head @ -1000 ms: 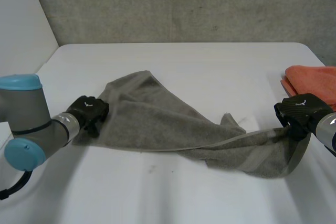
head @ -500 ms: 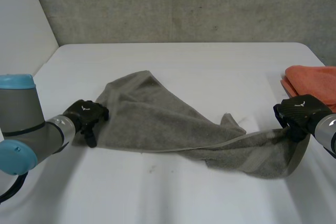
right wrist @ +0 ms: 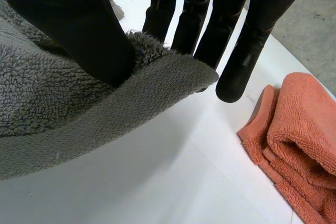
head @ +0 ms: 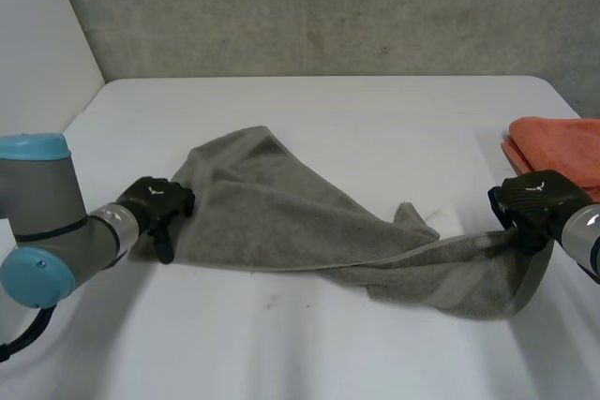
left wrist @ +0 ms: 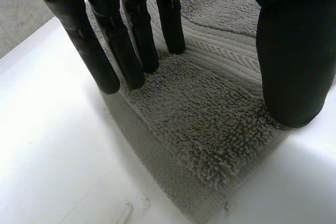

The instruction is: Fold the laundry.

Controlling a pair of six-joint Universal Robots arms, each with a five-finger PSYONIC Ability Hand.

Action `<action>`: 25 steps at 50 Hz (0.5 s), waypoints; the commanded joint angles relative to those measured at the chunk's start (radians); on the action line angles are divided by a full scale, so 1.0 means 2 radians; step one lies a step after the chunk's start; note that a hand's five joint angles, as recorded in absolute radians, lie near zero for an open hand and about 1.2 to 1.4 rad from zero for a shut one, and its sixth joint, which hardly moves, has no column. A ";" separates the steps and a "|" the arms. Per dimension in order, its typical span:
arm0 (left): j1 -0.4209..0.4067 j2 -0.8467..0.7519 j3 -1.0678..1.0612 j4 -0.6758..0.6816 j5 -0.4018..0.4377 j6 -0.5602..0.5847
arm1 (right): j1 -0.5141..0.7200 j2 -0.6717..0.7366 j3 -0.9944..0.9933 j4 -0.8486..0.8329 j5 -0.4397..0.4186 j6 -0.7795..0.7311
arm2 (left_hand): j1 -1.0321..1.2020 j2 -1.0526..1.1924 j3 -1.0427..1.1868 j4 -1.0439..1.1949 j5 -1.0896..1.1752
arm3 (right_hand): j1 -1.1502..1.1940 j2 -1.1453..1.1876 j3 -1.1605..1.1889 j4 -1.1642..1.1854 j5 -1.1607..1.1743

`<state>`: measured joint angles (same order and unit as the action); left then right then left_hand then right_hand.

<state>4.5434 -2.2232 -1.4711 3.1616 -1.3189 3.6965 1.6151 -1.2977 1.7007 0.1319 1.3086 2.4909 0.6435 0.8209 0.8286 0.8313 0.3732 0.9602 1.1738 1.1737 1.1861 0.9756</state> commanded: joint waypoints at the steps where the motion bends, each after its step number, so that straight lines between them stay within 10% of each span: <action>1: -0.001 0.000 0.001 0.002 0.000 -0.001 | 0.000 0.000 0.000 0.000 0.000 -0.001 | 0.145 0.056 0.052 0.051 0.193 | 0.218 0.111 0.111 0.105 0.123; 25: -0.002 0.000 0.004 0.025 -0.001 -0.004 | 0.001 0.008 0.000 0.000 0.000 -0.001 | 0.290 0.201 0.197 0.196 0.338 | 0.218 0.111 0.111 0.105 0.123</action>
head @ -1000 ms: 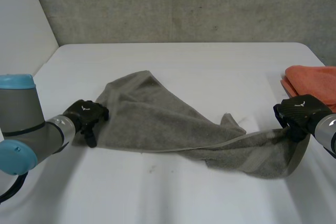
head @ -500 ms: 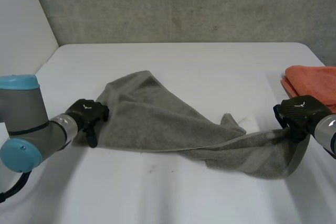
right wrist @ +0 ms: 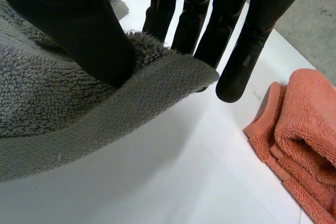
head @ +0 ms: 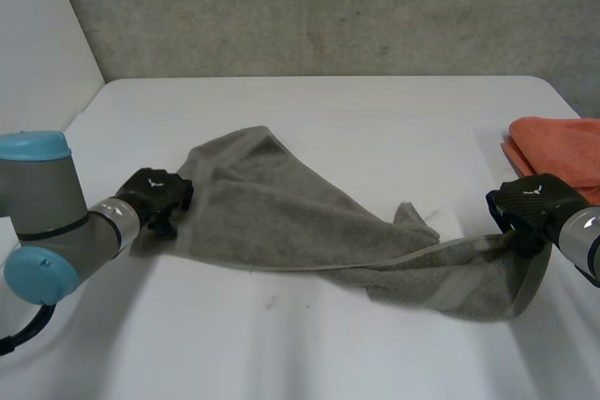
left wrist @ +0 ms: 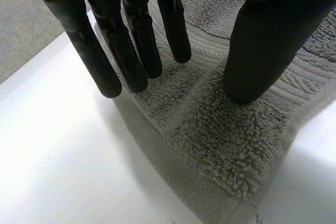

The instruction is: Fold the laundry.

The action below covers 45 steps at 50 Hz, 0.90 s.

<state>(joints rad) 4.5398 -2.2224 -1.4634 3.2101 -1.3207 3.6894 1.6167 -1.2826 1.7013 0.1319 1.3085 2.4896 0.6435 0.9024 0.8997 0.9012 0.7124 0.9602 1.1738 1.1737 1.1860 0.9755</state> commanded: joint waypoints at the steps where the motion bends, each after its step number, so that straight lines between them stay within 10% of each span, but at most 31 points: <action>1: 0.000 -0.001 0.000 0.000 0.000 0.000 | 0.000 0.000 0.001 0.000 0.000 0.000 | 0.313 0.184 0.185 0.184 0.192 | 0.218 0.111 0.111 0.105 0.123; 13: -0.003 0.024 -0.013 -0.005 -0.002 -0.004 | 0.001 -0.002 -0.005 0.003 0.004 0.000 | 0.376 0.247 0.248 0.248 0.255 | 0.218 0.111 0.111 0.105 0.123; 28: 0.003 0.379 -0.076 -0.031 -0.026 -0.099 | 0.003 -0.155 -0.105 0.088 0.002 -0.002 | 0.376 0.247 0.248 0.248 0.255 | 0.218 0.111 0.111 0.105 0.123; 34: 0.000 0.391 -0.107 -0.036 -0.024 -0.107 | 0.006 -0.153 -0.127 0.136 -0.004 -0.006 | 0.376 0.247 0.248 0.248 0.255 | 0.218 0.111 0.111 0.105 0.123; 38: -0.003 0.346 -0.146 -0.035 -0.024 -0.104 | 0.014 -0.123 -0.114 0.141 -0.003 -0.004 | -0.026 -0.156 -0.154 -0.155 -0.148 | 0.218 0.111 0.111 0.105 0.123; 45: -0.047 0.215 -0.176 -0.003 -0.005 -0.104 | 0.057 -0.069 -0.094 0.118 0.004 0.002 | -0.150 -0.280 -0.279 -0.279 -0.272 | 0.218 0.111 0.111 0.105 0.123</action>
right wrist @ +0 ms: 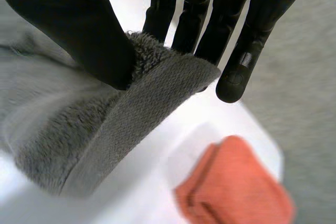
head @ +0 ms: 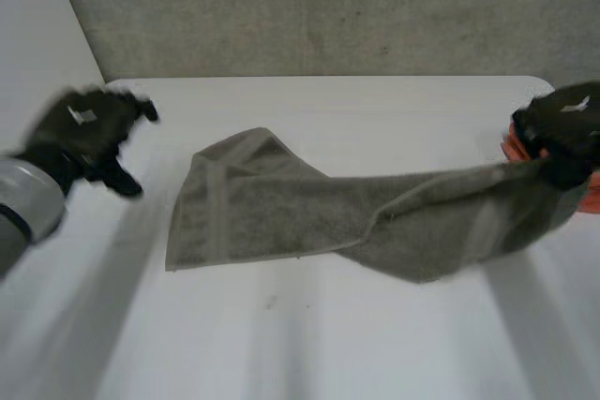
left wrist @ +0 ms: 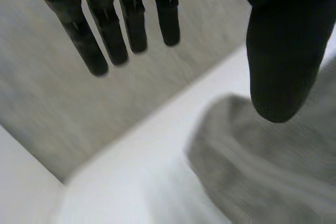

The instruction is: Fold the laundry.

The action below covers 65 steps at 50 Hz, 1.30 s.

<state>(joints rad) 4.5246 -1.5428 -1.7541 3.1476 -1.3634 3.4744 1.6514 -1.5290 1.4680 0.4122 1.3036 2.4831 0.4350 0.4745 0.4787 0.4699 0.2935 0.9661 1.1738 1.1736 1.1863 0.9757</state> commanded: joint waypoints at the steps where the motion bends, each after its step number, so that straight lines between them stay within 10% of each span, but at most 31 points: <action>1: -0.047 -0.147 -0.033 0.043 0.017 0.004 | 0.041 0.054 0.026 -0.030 0.008 0.005 | -0.046 -0.066 -0.068 -0.064 -0.063 | 0.215 0.111 0.111 0.105 0.123; 65: -0.054 -0.342 0.117 0.111 -0.022 0.091 | 0.042 0.084 0.067 -0.081 0.006 0.027 | 0.155 0.135 0.133 0.137 0.138 | 0.215 0.111 0.111 0.105 0.123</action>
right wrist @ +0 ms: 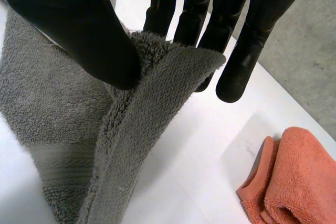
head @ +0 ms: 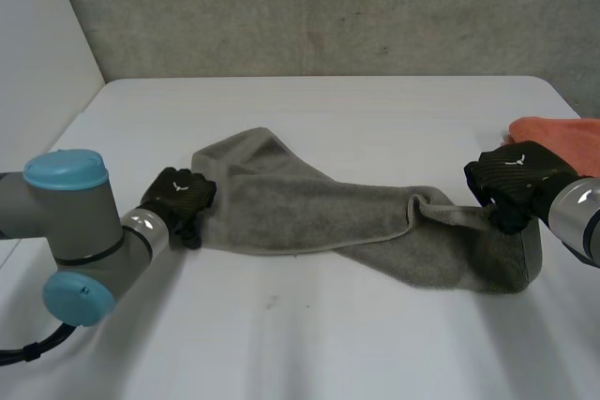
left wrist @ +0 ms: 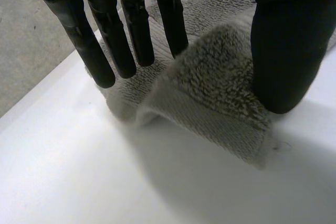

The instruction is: Fold the laundry.

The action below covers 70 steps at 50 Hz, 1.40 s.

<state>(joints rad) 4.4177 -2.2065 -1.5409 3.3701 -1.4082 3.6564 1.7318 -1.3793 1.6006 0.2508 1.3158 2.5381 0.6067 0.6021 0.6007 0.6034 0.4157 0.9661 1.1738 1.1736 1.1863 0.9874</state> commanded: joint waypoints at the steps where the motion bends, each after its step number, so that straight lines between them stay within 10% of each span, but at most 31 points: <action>1: 0.000 -0.012 0.012 0.000 0.001 0.000 | 0.002 0.009 0.000 -0.001 0.000 0.000 | 0.079 0.082 0.082 0.081 0.088 | 0.215 0.111 0.111 0.105 0.117; 8: 0.001 -0.016 0.020 -0.001 0.001 0.000 | 0.002 0.010 0.000 -0.001 0.000 0.000 | 0.385 0.387 0.388 0.387 0.393 | 0.215 0.111 0.111 0.105 0.117; 32: 0.012 0.363 -0.083 -0.086 -0.070 -0.011 | -0.013 -0.067 -0.072 0.117 0.000 -0.044 | 0.395 0.397 0.398 0.396 0.403 | 0.215 0.111 0.111 0.105 0.117; 41: 0.018 0.312 -0.086 -0.144 -0.071 -0.007 | -0.015 0.030 -0.077 0.175 0.017 -0.143 | 0.395 0.397 0.398 0.396 0.403 | 0.215 0.111 0.111 0.105 0.117; 55: 0.006 0.072 0.214 -0.145 -0.108 -0.012 | 0.025 0.179 -0.356 0.053 0.091 -0.047 | 0.395 0.397 0.398 0.396 0.403 | 0.215 0.111 0.111 0.105 0.117; 61: -0.004 0.075 0.347 -0.099 -0.114 -0.057 | 0.038 0.170 -0.477 -0.049 0.090 0.033 | 0.395 0.397 0.398 0.396 0.403 | 0.215 0.111 0.111 0.105 0.117; 70: 0.005 0.160 0.290 -0.038 -0.117 -0.112 | 0.036 0.112 -0.409 -0.145 0.082 0.083 | 0.395 0.397 0.398 0.396 0.403 | 0.215 0.111 0.111 0.105 0.117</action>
<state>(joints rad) 4.4118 -1.9920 -0.8465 3.2448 -1.6443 3.4872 1.8085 -1.0799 0.6637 0.0502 1.4907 2.6635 1.1291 1.1952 1.1873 1.1989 0.9681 0.9670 1.1745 1.1736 1.1913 0.9874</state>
